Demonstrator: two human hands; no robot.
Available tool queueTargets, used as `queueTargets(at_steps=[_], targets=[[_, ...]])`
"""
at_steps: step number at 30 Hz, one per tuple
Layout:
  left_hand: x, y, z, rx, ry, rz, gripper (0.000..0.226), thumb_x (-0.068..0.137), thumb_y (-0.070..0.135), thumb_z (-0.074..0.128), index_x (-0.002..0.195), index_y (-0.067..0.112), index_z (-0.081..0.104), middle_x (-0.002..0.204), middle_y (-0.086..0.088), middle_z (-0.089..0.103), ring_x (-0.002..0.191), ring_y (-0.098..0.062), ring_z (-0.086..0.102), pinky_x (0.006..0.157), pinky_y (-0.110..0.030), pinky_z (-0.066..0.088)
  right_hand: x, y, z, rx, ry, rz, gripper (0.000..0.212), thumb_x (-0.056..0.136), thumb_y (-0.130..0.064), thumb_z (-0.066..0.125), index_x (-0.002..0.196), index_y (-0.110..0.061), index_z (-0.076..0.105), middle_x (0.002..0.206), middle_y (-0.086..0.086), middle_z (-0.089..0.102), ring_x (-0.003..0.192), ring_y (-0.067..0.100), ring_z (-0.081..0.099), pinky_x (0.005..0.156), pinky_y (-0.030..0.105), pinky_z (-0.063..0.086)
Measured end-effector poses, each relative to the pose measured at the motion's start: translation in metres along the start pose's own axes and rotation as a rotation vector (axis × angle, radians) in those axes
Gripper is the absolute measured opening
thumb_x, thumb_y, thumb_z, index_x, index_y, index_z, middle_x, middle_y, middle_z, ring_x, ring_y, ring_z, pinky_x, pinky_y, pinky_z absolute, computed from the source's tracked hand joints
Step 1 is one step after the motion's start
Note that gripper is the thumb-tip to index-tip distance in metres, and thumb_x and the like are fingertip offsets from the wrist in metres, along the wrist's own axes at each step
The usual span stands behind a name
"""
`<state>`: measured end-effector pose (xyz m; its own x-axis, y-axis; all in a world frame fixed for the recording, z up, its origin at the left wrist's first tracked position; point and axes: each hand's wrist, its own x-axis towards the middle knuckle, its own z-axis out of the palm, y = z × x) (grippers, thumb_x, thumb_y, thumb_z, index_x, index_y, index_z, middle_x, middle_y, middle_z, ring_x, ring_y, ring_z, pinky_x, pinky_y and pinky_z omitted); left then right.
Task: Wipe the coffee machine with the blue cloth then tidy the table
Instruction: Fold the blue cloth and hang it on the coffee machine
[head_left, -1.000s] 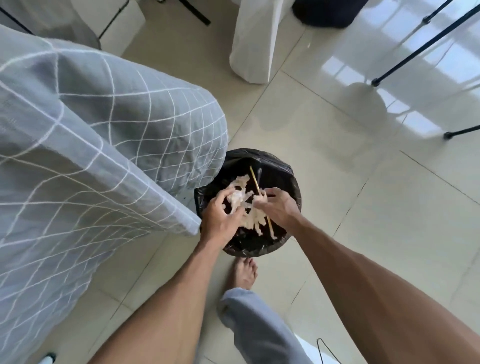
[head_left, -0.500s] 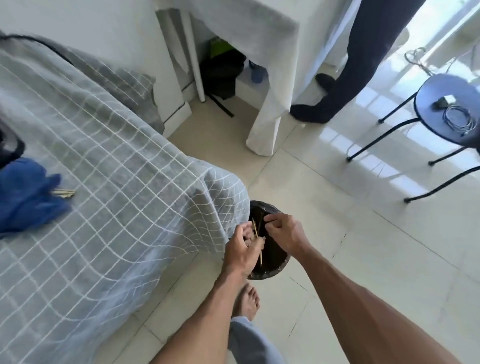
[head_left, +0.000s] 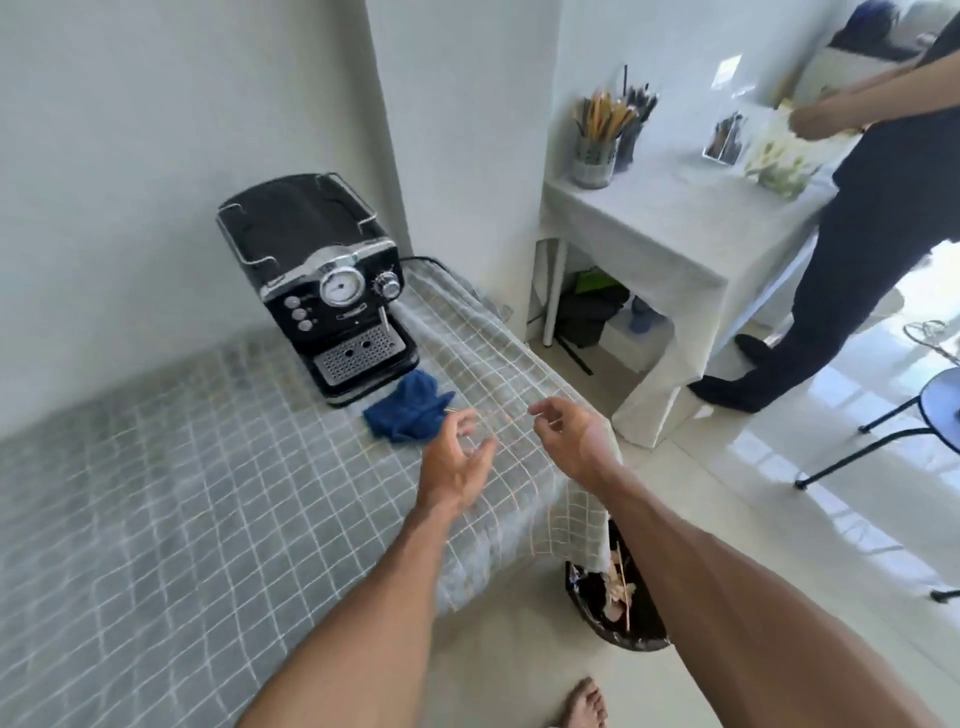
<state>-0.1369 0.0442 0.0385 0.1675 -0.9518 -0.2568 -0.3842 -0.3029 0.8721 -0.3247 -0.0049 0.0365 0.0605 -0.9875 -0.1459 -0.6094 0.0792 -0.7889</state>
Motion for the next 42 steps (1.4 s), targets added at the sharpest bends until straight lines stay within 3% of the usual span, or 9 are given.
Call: queueTargets(at_steps=[3,7,11,16,22,26,32,37,42], targets=[[-0.004,-0.021,-0.054,-0.016,0.122,-0.029,0.048,0.086,0.042,0.073,0.129,0.03,0.055,0.134,0.001,0.064,0.101,-0.013,0.068,0.089,-0.033,0.053,0.006,-0.042,0.028,-0.132,-0.096,-0.164,0.021,0.1,-0.023,0.06,0.118,-0.03,0.069,0.11,-0.009,0.065,0.095,0.007,0.064,0.081,0.022,0.057],[-0.005,-0.05,-0.1,0.06,0.229,-0.06,0.057,0.088,0.046,0.07,0.138,0.026,0.051,0.138,-0.001,0.061,0.114,-0.018,0.064,0.099,-0.04,0.052,0.014,-0.079,0.062,-0.303,-0.173,-0.311,0.031,0.1,-0.028,0.056,0.13,-0.029,0.065,0.126,-0.005,0.059,0.114,0.014,0.058,0.101,0.032,0.049],[-0.001,-0.077,-0.121,0.143,0.304,-0.096,0.062,0.092,0.051,0.064,0.146,0.029,0.043,0.147,0.0,0.053,0.128,-0.02,0.055,0.105,-0.038,0.046,0.03,-0.091,0.097,-0.39,-0.305,-0.362,0.043,0.1,-0.034,0.057,0.143,-0.033,0.054,0.143,-0.005,0.052,0.122,0.014,0.056,0.102,0.032,0.05],[0.018,-0.102,-0.121,0.232,0.324,-0.151,0.062,0.095,0.052,0.06,0.15,0.033,0.037,0.15,0.001,0.049,0.134,-0.022,0.049,0.107,-0.046,0.046,0.067,-0.077,0.131,-0.499,-0.449,-0.375,0.058,0.098,-0.037,0.06,0.152,-0.029,0.043,0.155,0.0,0.043,0.14,0.022,0.043,0.115,0.039,0.041],[0.054,-0.115,-0.094,0.268,0.296,-0.175,0.057,0.095,0.049,0.063,0.146,0.033,0.044,0.139,0.005,0.055,0.128,-0.019,0.052,0.104,-0.042,0.048,0.109,-0.037,0.145,-0.6,-0.485,-0.387,0.078,0.091,-0.057,0.063,0.157,-0.027,0.034,0.161,0.0,0.03,0.149,0.02,0.028,0.122,0.038,0.031],[0.08,-0.116,-0.077,0.346,0.239,-0.099,0.049,0.09,0.048,0.068,0.137,0.044,0.054,0.119,0.012,0.052,0.115,-0.011,0.051,0.094,-0.029,0.046,0.125,-0.018,0.154,-0.597,-0.491,-0.435,0.087,0.083,-0.061,0.07,0.156,-0.027,0.036,0.157,0.0,0.029,0.146,0.019,0.031,0.122,0.04,0.032],[0.101,-0.115,-0.067,0.379,0.275,-0.075,0.038,0.088,0.047,0.072,0.125,0.041,0.064,0.104,0.01,0.049,0.1,-0.012,0.053,0.08,-0.029,0.052,0.141,-0.006,0.154,-0.538,-0.462,-0.516,0.073,0.08,-0.053,0.074,0.146,-0.029,0.053,0.146,0.0,0.042,0.134,0.022,0.047,0.113,0.043,0.041],[0.104,-0.109,-0.067,0.37,0.36,-0.028,0.025,0.088,0.046,0.074,0.109,0.033,0.072,0.082,0.013,0.049,0.069,-0.002,0.05,0.057,-0.016,0.038,0.147,-0.013,0.143,-0.486,-0.472,-0.517,0.055,0.086,-0.045,0.075,0.137,-0.026,0.063,0.137,-0.002,0.053,0.121,0.019,0.058,0.105,0.04,0.05],[0.1,-0.099,-0.074,0.216,0.444,0.028,0.015,0.089,0.039,0.075,0.102,0.032,0.074,0.08,0.013,0.053,0.066,-0.005,0.055,0.056,-0.025,0.051,0.146,-0.032,0.137,-0.496,-0.538,-0.489,0.05,0.089,-0.039,0.073,0.133,-0.022,0.059,0.122,-0.002,0.055,0.098,0.017,0.064,0.09,0.036,0.058]])
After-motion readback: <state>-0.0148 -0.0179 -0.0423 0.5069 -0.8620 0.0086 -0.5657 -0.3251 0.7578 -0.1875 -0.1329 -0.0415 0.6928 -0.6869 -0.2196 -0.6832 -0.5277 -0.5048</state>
